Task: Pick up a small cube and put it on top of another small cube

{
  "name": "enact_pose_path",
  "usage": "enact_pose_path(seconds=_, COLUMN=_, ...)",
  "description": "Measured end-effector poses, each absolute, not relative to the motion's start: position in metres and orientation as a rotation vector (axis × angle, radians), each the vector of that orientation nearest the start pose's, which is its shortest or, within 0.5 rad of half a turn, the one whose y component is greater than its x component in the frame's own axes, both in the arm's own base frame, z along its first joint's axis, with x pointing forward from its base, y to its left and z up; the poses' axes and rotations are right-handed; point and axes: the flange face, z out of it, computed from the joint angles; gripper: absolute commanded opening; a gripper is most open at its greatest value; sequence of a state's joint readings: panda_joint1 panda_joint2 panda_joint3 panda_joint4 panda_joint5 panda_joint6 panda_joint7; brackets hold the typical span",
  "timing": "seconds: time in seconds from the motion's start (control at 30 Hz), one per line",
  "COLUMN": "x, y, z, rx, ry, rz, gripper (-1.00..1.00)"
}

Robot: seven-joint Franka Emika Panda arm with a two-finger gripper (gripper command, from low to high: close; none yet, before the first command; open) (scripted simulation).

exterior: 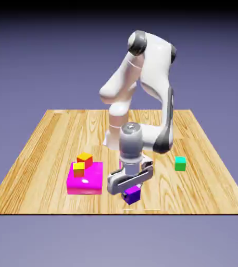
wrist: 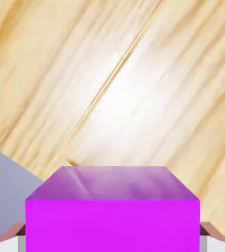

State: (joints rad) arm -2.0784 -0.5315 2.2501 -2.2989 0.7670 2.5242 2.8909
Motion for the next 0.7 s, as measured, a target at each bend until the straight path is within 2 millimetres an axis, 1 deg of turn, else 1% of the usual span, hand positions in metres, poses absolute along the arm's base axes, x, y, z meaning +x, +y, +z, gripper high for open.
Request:
enact_pose_path(seconds=0.33, x=0.462, y=0.134, z=0.189, rx=0.058, ry=3.181, rz=-0.057, gripper=-1.0)
enact_pose_path(seconds=0.7, x=0.399, y=0.201, z=0.198, rx=-0.16, ry=3.184, rz=-0.112, gripper=-1.0)
